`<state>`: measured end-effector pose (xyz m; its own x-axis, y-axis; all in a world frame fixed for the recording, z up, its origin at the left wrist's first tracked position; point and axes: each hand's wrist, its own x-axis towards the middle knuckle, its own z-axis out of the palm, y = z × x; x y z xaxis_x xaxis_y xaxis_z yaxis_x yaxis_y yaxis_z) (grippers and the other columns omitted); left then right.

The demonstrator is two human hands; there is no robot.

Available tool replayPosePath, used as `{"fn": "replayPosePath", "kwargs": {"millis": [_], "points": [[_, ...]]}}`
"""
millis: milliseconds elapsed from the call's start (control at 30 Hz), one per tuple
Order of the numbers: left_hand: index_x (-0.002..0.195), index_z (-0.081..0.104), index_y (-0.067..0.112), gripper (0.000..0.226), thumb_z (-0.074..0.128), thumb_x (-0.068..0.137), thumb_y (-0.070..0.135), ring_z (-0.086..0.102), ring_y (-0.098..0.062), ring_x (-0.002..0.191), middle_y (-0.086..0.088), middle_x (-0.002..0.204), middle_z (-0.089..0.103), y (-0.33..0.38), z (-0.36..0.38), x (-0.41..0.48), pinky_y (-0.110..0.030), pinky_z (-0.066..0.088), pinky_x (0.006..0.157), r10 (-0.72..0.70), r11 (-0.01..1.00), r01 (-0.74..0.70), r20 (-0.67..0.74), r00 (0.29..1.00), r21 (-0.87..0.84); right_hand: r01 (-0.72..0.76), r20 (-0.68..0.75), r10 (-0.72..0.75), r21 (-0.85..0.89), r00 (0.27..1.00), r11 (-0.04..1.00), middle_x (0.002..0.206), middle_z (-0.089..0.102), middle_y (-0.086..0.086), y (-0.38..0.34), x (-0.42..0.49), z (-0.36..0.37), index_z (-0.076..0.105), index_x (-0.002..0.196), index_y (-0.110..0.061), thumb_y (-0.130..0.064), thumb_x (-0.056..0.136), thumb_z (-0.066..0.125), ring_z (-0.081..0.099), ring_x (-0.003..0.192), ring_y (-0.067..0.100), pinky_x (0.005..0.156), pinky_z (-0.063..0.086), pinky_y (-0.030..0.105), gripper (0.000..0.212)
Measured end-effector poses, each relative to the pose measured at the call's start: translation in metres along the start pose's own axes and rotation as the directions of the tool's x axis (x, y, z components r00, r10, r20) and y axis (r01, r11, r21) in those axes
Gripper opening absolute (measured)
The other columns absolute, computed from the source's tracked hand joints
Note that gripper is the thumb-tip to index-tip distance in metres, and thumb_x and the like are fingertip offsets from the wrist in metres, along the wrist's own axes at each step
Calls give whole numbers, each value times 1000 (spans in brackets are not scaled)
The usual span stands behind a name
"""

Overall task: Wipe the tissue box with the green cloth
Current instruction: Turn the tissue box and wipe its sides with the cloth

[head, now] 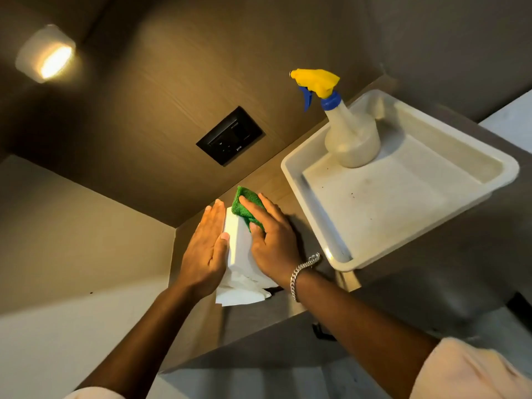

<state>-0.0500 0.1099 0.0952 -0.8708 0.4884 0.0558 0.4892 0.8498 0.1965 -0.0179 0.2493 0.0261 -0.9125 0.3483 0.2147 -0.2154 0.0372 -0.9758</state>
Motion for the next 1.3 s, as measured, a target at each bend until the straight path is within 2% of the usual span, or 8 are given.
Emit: {"fn": "replayPosePath", "kwargs": {"millis": [133,267,433,600,700,867,1100,1300], "points": [[151,1,23,77,7,84,61,-6,-8,148,8,160,-4,8,-3,0,-35,0,121,-37,998,37,-2,999,48,1,-60,-5,-70,998,998,150,39,-7,6,-56,-1,40,136,-40,-26,91,47,37,136,17,101,48,48,48],[152,2,13,84,8,85,64,-12,-13,147,8,154,-12,5,-2,6,-36,-11,117,-183,981,182,10,983,70,6,85,1,-89,996,996,153,27,-18,0,-118,-9,38,134,-50,-9,89,45,21,142,10,110,39,42,61],[145,26,6,77,19,92,61,21,-32,145,-15,157,24,-10,-18,13,-50,20,116,-472,867,481,92,877,-133,31,202,-11,-95,979,995,148,30,-23,-1,-151,-33,45,127,-54,2,80,47,24,141,8,114,33,41,74],[151,19,22,54,38,100,20,18,-25,147,-4,160,18,-14,-42,12,-40,20,115,-245,951,263,123,962,-163,6,122,2,-59,993,998,146,35,-21,-5,-158,-41,51,125,-51,10,83,52,33,136,4,103,42,18,73],[149,24,19,73,46,86,-7,22,-22,146,-3,158,25,-18,-70,18,-32,25,111,-53,956,146,338,940,-255,20,42,-17,-62,999,998,139,37,-25,-15,-161,-39,54,120,-49,13,83,52,32,125,-20,91,35,-2,72],[148,19,18,93,74,74,36,47,-19,125,-2,145,41,-2,-90,28,-27,41,100,88,992,-4,677,730,-125,20,-57,-24,-69,998,997,136,43,-26,-23,-165,-37,60,119,-43,15,82,54,35,126,-16,93,34,-1,69],[145,24,19,110,65,58,73,46,-23,115,-6,137,42,-15,-72,26,-41,43,102,105,980,-173,473,875,102,41,-197,-69,-144,978,989,135,54,-13,-17,-179,-23,63,116,-40,16,79,60,46,127,-1,101,39,11,67],[139,36,8,105,44,67,84,55,-27,106,-13,131,54,0,-66,0,-39,51,87,-140,969,54,352,926,242,57,-229,-84,-121,970,991,128,51,-23,-21,-173,-13,57,113,-50,12,80,61,43,122,-12,93,39,2,71]]}}
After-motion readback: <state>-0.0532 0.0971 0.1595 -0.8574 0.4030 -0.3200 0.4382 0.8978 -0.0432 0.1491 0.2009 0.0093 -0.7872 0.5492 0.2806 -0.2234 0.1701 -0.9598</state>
